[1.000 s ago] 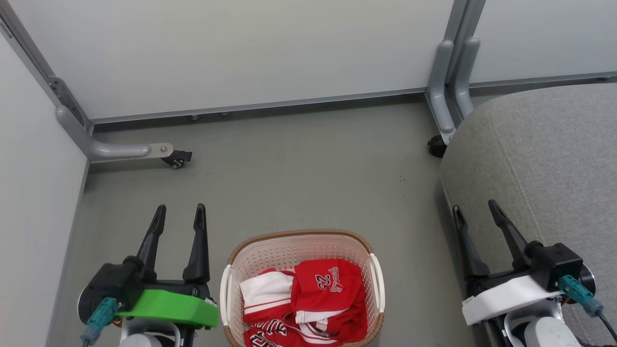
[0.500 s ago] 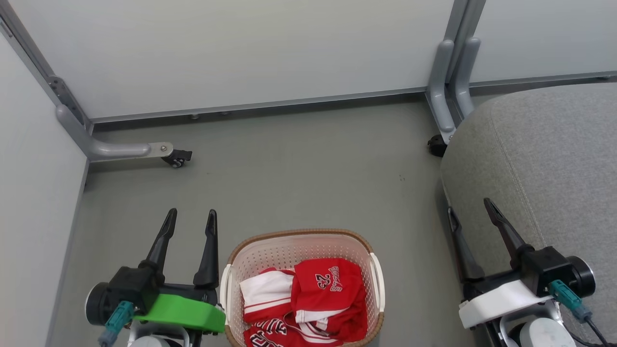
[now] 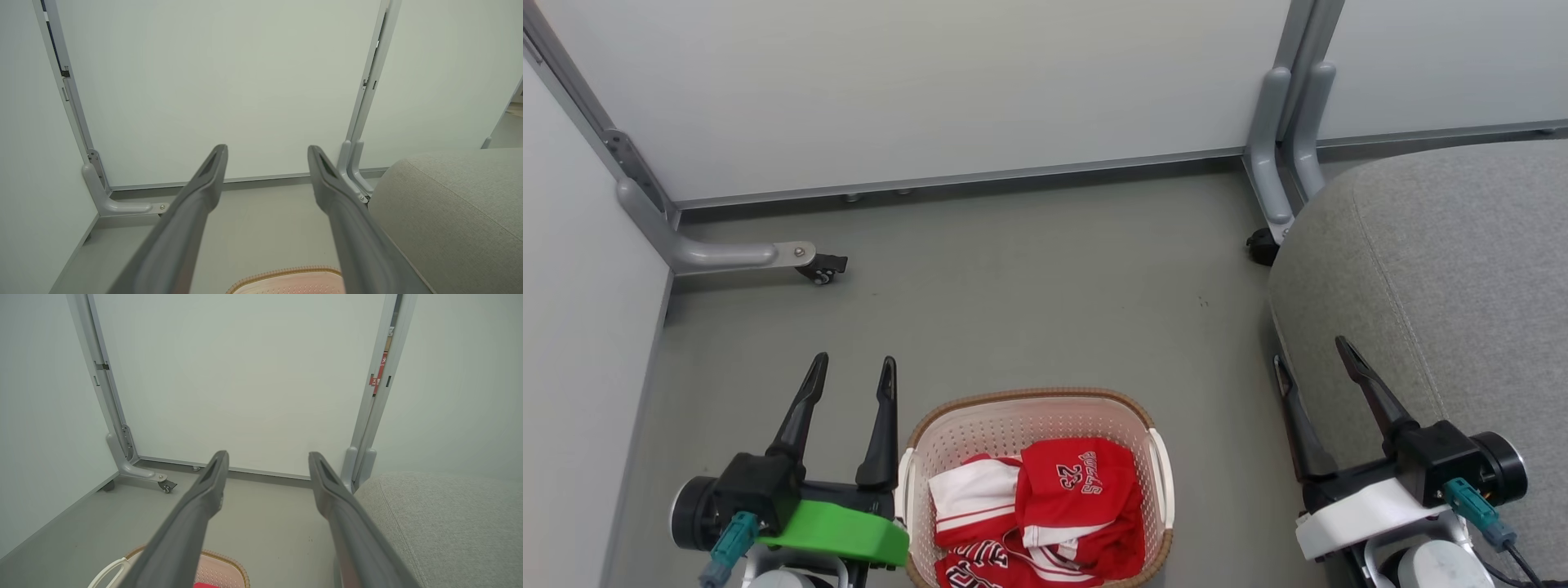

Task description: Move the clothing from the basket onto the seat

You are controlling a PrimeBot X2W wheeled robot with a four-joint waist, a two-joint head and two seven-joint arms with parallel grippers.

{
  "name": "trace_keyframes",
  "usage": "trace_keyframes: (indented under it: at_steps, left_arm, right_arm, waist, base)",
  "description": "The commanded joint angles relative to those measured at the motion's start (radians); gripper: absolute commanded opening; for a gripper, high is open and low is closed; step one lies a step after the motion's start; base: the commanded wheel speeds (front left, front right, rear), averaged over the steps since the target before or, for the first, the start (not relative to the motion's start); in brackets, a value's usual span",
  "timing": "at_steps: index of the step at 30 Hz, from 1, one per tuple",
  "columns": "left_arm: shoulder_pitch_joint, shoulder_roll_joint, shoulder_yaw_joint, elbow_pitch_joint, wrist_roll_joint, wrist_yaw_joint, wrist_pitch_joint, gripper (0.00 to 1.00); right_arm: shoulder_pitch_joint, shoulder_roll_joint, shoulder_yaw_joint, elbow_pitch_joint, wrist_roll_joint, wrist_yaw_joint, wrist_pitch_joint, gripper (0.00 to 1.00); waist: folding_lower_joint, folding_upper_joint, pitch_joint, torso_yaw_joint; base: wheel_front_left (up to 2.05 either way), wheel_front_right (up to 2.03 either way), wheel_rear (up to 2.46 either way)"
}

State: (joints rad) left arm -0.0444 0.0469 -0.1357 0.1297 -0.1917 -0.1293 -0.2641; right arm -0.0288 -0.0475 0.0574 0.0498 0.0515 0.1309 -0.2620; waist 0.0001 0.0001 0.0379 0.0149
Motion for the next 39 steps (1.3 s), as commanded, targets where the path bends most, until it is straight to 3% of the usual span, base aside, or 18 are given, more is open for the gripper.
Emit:
trace_keyframes:
  at_steps: [1, 12, 20, 24, 30, 39]
  left_arm:
    - [0.011, 0.006, -0.001, -0.001, -0.002, -0.002, -0.001, 1.00]
    - [0.000, 0.006, -0.019, 0.008, -0.018, -0.002, 0.000, 1.00]
    - [-0.093, 0.012, -0.086, 0.071, -0.003, -0.002, 0.000, 1.00]
    - [-0.178, 0.041, -0.172, 0.148, 0.009, -0.001, 0.000, 1.00]
    - [-0.322, 0.125, -0.373, 0.304, 0.040, -0.001, 0.000, 1.00]
    - [-0.592, 0.193, -0.676, 0.652, 0.018, -0.001, 0.000, 1.00]
  right_arm:
    - [0.012, -0.005, 0.001, 0.002, -0.003, 0.000, -0.004, 1.00]
    - [0.001, -0.005, 0.000, 0.006, -0.002, 0.000, -0.004, 1.00]
    - [-0.083, -0.005, -0.002, -0.010, -0.010, 0.000, -0.004, 1.00]
    - [-0.136, -0.005, -0.002, -0.014, -0.023, 0.000, -0.004, 1.00]
    - [-0.204, -0.010, 0.002, -0.029, -0.034, 0.000, -0.004, 1.00]
    - [-0.293, -0.008, 0.015, -0.052, -0.027, 0.000, -0.004, 1.00]
  waist:
    - [-0.0001, -0.0001, 0.001, 0.000]
    - [-0.0001, -0.0001, 0.030, -0.005]
    - [-0.0001, -0.0001, 0.190, -0.012]
    - [-0.0001, -0.0001, 0.285, -0.010]
    - [-0.0001, -0.0001, 0.405, -0.023]
    - [-0.0001, -0.0001, 0.566, -0.072]
  base:
    - [0.00, 0.00, 0.00]
    - [0.00, 0.00, 0.00]
    - [0.00, 0.00, 0.00]
    - [0.00, 0.00, 0.00]
    - [0.00, 0.00, 0.00]
    - [0.00, 0.00, 0.00]
